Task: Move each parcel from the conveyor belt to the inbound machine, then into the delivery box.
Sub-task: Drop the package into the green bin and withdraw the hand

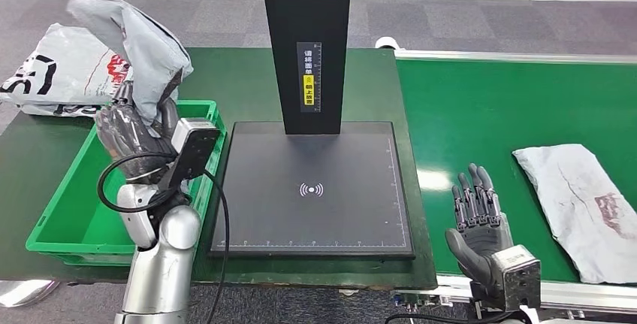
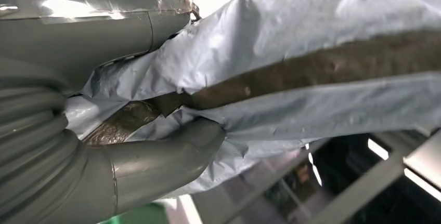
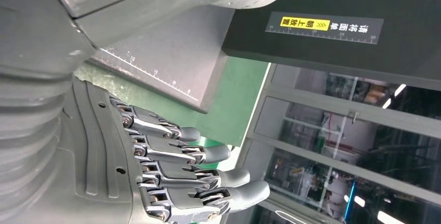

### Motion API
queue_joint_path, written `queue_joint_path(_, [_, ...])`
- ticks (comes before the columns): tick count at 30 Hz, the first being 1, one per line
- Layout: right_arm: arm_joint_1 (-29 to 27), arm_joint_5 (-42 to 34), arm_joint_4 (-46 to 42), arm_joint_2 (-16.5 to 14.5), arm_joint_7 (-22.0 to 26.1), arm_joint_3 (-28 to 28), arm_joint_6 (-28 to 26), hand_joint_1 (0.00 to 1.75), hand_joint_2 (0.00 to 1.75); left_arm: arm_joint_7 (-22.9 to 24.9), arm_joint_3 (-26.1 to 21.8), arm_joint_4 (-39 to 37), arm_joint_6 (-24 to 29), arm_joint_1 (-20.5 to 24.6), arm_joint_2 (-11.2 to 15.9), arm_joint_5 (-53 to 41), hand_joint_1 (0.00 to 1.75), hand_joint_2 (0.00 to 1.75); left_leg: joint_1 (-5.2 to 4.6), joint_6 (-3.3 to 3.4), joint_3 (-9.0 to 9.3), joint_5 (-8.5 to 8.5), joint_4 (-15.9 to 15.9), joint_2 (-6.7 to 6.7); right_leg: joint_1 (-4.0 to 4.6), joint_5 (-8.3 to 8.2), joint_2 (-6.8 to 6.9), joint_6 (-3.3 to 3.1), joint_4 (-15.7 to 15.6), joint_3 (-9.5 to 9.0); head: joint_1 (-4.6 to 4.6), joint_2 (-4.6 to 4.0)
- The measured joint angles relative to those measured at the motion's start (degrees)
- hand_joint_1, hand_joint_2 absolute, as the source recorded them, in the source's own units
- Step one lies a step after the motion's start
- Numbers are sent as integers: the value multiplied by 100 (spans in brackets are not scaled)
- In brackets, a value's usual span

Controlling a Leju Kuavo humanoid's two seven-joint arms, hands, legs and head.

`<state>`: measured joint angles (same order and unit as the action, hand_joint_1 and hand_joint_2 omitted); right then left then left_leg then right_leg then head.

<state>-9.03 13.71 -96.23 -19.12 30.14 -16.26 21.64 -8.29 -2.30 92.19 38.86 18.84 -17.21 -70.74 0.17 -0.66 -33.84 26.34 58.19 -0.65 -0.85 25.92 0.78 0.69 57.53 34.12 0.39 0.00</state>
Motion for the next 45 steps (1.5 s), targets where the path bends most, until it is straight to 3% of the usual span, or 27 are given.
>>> queue_joint_path(11, [127,63,81,-11,-32,-2,9,0,175,212,-25,82,-199,829,111,-77,175,175,0,0,1,-3,1,2,0,-5,2,0,1,-2,0,0])
queue_joint_path(20, [209,74,183,-11,-53,-4,10,0,175,302,-75,-101,-282,1115,193,-133,175,175,0,0,-1,-2,0,3,0,-3,2,0,0,1,1,0])
queue_joint_path(22, [227,83,202,-12,-69,-6,20,0,175,592,-137,-336,-466,1324,236,-478,175,175,0,0,-1,-2,0,5,0,-3,4,1,0,0,1,0])
queue_joint_path(25, [247,88,215,-13,-75,-9,61,0,175,1435,-319,-1121,-727,1769,383,-1376,175,175,0,-2,1,-6,0,4,0,-7,4,-2,0,0,0,0])
queue_joint_path(30, [361,138,303,-11,-103,-20,137,0,175,2979,-430,-3222,-364,2482,936,-1873,175,175,1,-11,8,-16,0,-21,5,-23,-15,-15,4,7,0,0])
queue_joint_path(36, [454,165,407,-2,-106,-39,162,0,175,3769,-414,-5021,-257,2785,1461,-1893,175,175,6,-15,4,-18,0,-22,7,-23,-22,-20,6,12,0,0])
queue_joint_path(39, [459,163,443,0,-96,-84,179,0,175,3924,-402,-5498,-327,2834,1590,-1898,131,175,6,-14,-3,-17,0,-21,6,-21,-22,-21,6,15,1,0])
queue_joint_path(40, [461,162,456,0,-92,-98,184,0,175,3955,-401,-5610,-337,2839,1621,-1899,89,175,5,-14,-4,-16,0,-21,5,-21,-22,-20,5,16,1,0])
queue_joint_path(43, [474,157,502,0,-87,-118,200,0,175,4024,-400,-5842,-343,2843,1697,-1904,1,175,5,-11,-7,-15,0,-20,5,-21,-20,-20,4,17,1,0])
queue_joint_path(45, [492,157,536,2,-84,-121,205,0,175,4060,-394,-5939,-343,2843,1734,-1906,0,175,4,-11,-7,-14,0,-19,5,-21,-19,-20,3,18,1,0])
